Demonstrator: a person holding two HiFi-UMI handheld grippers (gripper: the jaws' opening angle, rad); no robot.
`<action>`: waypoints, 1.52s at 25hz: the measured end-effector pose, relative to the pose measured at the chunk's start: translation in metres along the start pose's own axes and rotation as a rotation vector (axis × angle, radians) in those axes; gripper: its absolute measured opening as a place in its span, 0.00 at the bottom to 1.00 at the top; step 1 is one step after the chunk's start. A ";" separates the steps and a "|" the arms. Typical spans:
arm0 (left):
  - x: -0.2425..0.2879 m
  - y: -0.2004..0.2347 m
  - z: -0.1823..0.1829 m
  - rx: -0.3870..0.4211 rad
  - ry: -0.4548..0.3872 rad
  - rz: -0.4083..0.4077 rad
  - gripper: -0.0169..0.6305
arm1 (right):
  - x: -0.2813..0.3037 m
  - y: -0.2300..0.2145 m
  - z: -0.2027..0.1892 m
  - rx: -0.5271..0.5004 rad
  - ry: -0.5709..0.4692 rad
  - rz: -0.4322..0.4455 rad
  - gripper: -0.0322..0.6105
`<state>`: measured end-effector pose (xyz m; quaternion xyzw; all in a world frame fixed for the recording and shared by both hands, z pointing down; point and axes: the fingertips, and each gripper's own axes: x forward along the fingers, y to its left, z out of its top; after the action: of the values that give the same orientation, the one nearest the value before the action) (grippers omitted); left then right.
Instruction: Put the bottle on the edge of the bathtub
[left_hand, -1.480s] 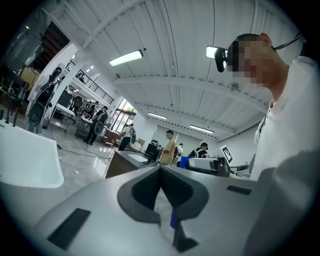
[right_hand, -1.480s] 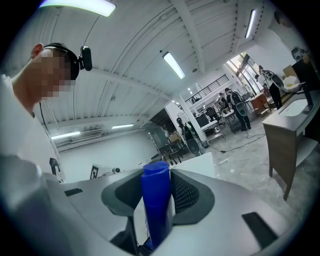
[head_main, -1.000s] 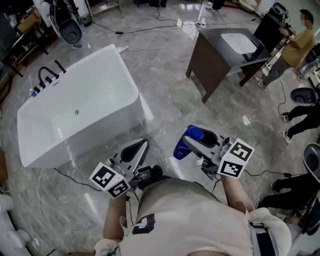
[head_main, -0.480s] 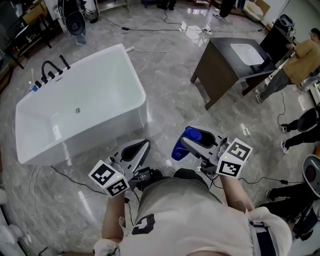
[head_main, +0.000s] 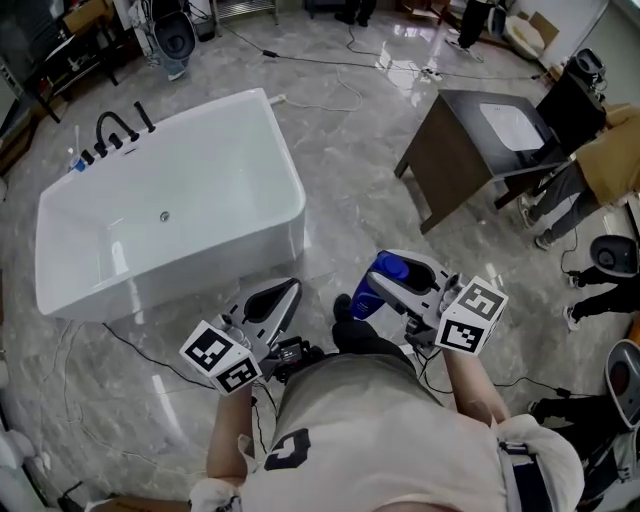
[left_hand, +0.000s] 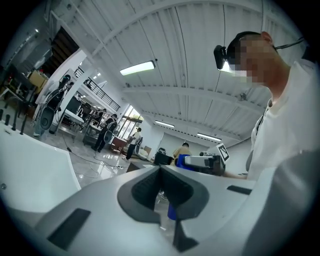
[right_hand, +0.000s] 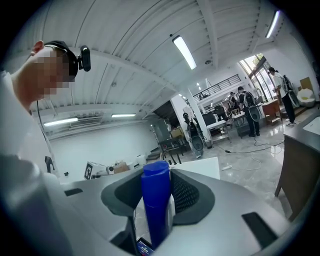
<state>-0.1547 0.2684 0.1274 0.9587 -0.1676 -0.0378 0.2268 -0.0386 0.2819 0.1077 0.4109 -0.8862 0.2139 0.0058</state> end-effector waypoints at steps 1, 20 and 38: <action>0.001 0.003 0.002 0.001 -0.003 0.008 0.11 | 0.004 -0.005 0.002 0.004 -0.001 0.001 0.31; 0.129 0.088 0.042 0.030 0.021 0.140 0.11 | 0.063 -0.165 0.048 -0.019 0.047 0.091 0.31; 0.188 0.175 0.077 0.036 -0.011 0.339 0.12 | 0.117 -0.279 0.076 -0.025 0.122 0.190 0.31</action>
<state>-0.0424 0.0251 0.1370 0.9203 -0.3290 -0.0013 0.2117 0.1005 0.0089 0.1644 0.3110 -0.9218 0.2271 0.0445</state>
